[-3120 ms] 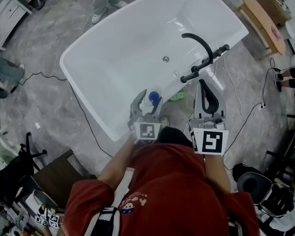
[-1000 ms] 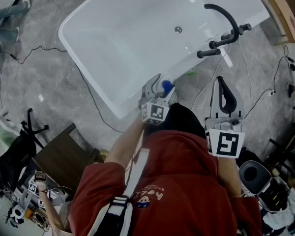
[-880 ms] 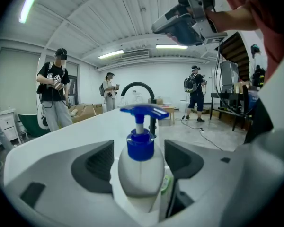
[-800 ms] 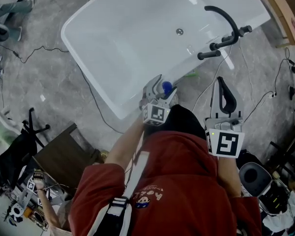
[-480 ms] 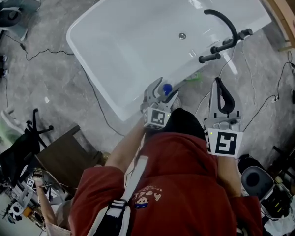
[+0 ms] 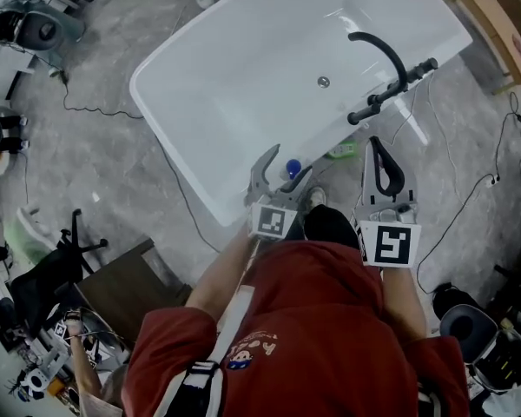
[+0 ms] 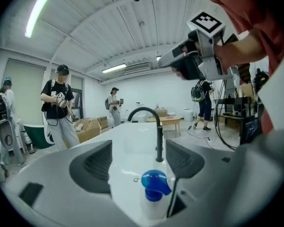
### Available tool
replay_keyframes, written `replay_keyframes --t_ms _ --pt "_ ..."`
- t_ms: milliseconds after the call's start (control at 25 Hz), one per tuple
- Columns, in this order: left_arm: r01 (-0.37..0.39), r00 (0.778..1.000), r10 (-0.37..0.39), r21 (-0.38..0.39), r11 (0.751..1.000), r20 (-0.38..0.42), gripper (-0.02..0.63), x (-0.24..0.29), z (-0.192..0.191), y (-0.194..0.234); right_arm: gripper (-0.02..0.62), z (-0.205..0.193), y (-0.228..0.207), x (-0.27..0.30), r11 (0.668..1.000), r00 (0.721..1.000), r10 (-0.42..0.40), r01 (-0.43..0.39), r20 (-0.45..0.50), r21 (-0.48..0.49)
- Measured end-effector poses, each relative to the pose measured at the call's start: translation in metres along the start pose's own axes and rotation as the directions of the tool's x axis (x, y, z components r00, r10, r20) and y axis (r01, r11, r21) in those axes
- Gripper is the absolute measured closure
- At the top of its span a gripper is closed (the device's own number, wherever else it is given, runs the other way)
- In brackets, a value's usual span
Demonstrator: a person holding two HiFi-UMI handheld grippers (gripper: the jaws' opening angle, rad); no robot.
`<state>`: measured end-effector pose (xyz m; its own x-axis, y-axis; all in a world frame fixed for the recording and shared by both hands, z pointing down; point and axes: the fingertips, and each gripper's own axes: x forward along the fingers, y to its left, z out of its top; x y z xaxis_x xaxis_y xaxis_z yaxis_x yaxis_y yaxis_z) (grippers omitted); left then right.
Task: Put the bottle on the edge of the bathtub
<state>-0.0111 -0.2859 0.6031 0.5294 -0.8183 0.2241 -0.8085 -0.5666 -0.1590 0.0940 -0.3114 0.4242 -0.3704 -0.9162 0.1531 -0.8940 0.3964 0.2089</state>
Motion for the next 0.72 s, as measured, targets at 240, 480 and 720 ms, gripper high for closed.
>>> replay_keyframes --t_ms 240,480,720 --pt "-0.034 0.997 0.033 0.003 0.999 0.071 0.272 -0.007 0.051 0.017 0.583 0.009 -0.014 0.0 0.999 0.999 -0.03 0.028 0.044 0.039" --pt "-0.063 0.988 0.066 -0.026 0.998 0.141 0.272 -0.011 0.108 0.035 0.583 0.018 -0.022 0.006 0.997 0.995 -0.05 0.044 0.082 0.069" --pt "-0.127 0.974 0.148 -0.129 0.984 0.169 0.272 -0.008 0.15 0.058 0.583 0.028 -0.028 0.015 0.997 0.991 -0.045 0.036 0.124 0.075"
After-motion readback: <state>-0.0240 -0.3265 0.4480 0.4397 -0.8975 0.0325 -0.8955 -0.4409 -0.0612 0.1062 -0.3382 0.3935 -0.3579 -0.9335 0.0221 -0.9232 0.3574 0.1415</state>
